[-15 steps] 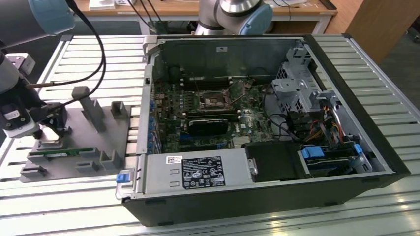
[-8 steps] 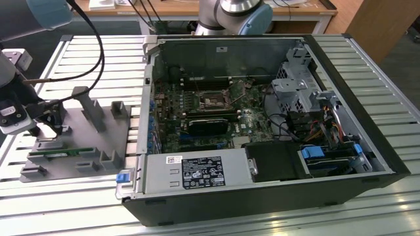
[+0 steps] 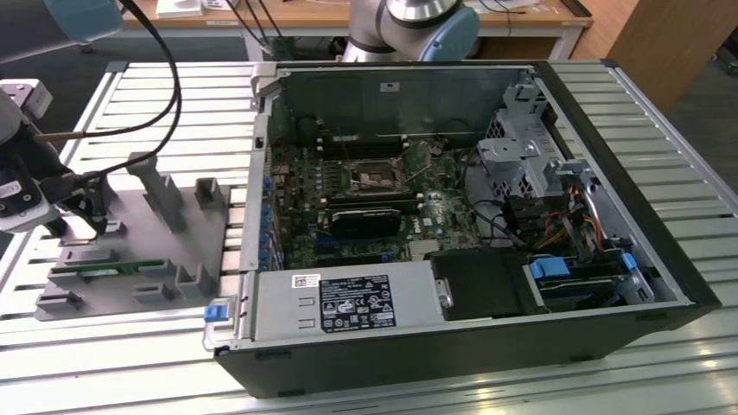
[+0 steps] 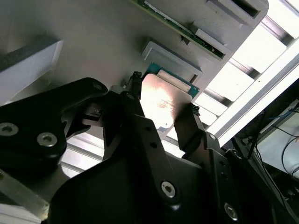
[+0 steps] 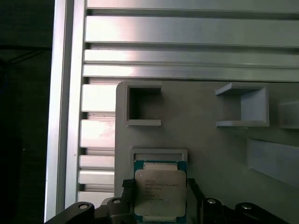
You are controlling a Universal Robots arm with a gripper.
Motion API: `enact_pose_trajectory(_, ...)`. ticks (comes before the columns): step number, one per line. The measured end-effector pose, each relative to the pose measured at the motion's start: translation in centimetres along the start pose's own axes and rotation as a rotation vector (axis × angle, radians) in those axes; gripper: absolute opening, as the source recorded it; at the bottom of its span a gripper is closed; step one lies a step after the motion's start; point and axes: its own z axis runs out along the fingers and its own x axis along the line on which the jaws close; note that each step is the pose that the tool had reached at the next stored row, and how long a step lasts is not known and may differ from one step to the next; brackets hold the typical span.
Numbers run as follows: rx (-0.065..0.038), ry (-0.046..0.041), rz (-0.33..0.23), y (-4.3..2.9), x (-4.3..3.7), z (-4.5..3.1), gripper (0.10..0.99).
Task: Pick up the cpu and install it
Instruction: 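Pick up the cpu and move it towards the insertion slot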
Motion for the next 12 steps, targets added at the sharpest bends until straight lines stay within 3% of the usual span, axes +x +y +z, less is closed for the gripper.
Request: enact_pose_trajectory(12, -0.004, 0.0005, 0.0, 0.07, 0.02, -1.43, 0.533)
